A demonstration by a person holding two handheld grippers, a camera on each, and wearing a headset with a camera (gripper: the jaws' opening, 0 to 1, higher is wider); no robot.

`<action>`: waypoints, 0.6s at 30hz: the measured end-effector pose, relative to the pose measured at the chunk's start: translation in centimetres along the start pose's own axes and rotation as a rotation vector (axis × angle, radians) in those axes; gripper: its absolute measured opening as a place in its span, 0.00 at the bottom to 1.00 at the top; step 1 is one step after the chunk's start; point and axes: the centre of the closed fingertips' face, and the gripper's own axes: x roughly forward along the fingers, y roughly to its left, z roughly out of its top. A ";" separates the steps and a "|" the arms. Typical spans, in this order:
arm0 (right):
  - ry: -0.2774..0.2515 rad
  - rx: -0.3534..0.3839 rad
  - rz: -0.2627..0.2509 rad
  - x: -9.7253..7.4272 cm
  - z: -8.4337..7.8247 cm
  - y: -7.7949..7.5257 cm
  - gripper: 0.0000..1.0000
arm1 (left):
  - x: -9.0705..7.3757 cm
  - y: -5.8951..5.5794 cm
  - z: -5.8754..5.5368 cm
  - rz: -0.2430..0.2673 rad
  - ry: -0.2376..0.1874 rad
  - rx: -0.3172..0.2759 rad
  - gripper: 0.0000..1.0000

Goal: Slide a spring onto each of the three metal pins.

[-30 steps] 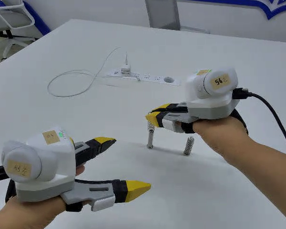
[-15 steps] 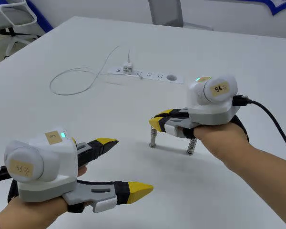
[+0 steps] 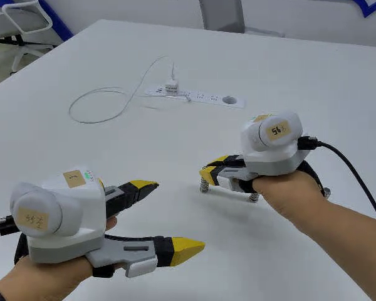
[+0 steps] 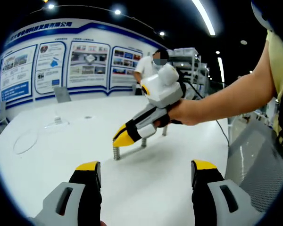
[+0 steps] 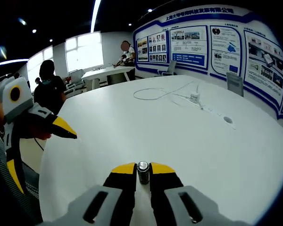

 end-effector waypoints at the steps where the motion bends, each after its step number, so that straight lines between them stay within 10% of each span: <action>1: 0.005 0.001 -0.001 0.1 -0.2 0.0 0.12 | 0.0 0.0 0.0 0.001 0.000 0.000 0.80; 18: -0.037 -0.048 -0.014 -2.1 1.3 0.3 0.21 | 0.4 -0.3 0.5 -0.008 -0.008 0.004 0.80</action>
